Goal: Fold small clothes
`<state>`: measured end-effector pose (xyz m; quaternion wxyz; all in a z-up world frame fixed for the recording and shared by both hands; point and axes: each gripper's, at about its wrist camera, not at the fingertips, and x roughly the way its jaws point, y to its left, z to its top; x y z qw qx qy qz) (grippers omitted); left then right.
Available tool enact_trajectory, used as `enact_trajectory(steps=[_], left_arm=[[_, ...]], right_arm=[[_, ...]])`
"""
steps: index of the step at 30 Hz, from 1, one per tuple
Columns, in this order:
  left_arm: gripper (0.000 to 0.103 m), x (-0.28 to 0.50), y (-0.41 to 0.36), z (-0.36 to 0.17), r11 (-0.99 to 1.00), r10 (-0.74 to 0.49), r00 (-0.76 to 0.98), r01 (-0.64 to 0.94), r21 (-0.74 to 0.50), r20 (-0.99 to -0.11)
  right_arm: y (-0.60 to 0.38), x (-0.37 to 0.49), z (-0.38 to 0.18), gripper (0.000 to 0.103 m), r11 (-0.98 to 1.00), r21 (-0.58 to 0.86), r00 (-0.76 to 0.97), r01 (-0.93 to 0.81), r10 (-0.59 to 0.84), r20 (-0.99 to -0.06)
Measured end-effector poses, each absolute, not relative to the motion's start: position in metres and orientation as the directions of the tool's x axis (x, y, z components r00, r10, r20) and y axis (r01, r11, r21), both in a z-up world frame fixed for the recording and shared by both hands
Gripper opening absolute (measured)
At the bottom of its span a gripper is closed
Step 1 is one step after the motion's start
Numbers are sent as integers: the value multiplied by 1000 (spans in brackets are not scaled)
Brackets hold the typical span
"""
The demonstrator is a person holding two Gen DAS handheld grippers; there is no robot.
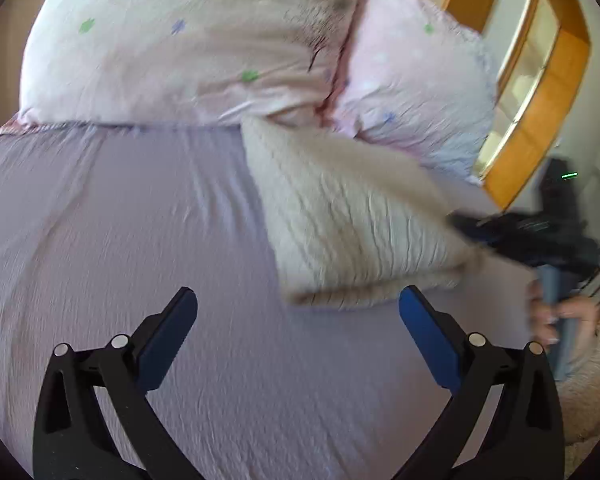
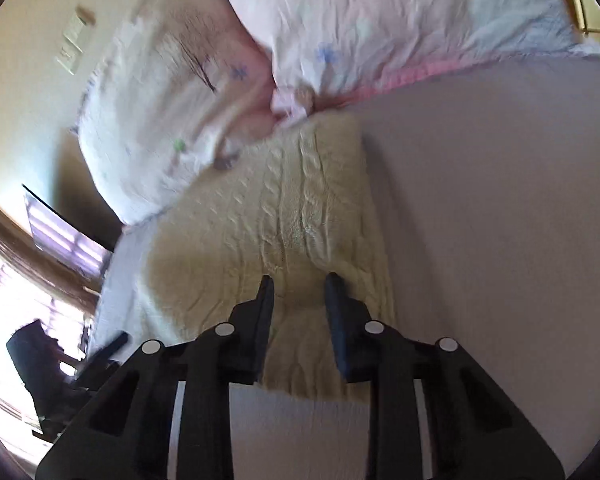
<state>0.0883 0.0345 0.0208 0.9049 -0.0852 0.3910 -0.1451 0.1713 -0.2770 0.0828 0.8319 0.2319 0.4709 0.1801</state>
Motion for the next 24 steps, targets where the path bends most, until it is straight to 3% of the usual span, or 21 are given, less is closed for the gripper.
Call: enact_trajectory(steps=[1,2,4,8,16,24], left_arm=[[101,88,34,18,949,-313,649,178,-262,-694],[101,88,33,15,954,-295,642,158,-254,-707],[101,90,32,7,964,-257,625,113,-240,-737],[101,92,22,-3,973,-226,602,101,-207,-766],[101,97,-7,-13,996,-67,595,93,-14,-801],[101,99,-8,-13,995,-50,593,101,12,-804]], right_arm=[[-279,157,96,67,845,523,536,-113,495,-684],[-280,153,99,98,853,506,556,-128,484,-675],[-276,131,104,100,870,463,565,-169,471,-678],[-243,110,81,102,962,232,525,-147,275,-805],[-212,106,36,102,986,48,440,-160,115,-891],[-212,99,37,102,987,55,445,-154,119,-887]])
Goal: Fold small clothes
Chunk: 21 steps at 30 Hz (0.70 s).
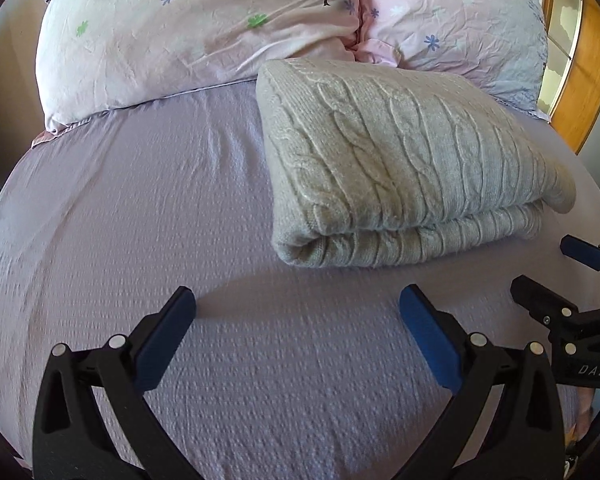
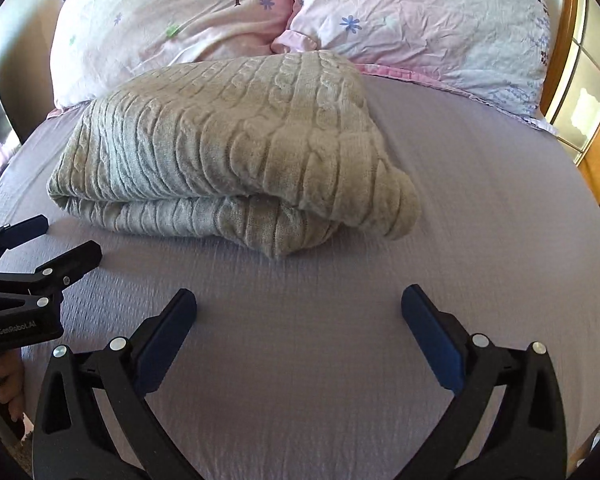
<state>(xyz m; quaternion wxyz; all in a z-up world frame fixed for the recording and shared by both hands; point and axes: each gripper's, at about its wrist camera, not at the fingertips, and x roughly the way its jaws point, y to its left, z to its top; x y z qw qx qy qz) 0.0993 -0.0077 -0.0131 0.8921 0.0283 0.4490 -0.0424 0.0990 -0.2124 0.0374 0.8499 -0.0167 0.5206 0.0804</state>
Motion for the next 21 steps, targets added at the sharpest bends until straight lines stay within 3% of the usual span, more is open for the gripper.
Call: enact_trajectory(steps=[21], left_arm=[[101,100,-9,-13,995,-48,596,103,17,-802]], right_arm=[[-212,98,38,102,986,56,447,-154,121,-886]])
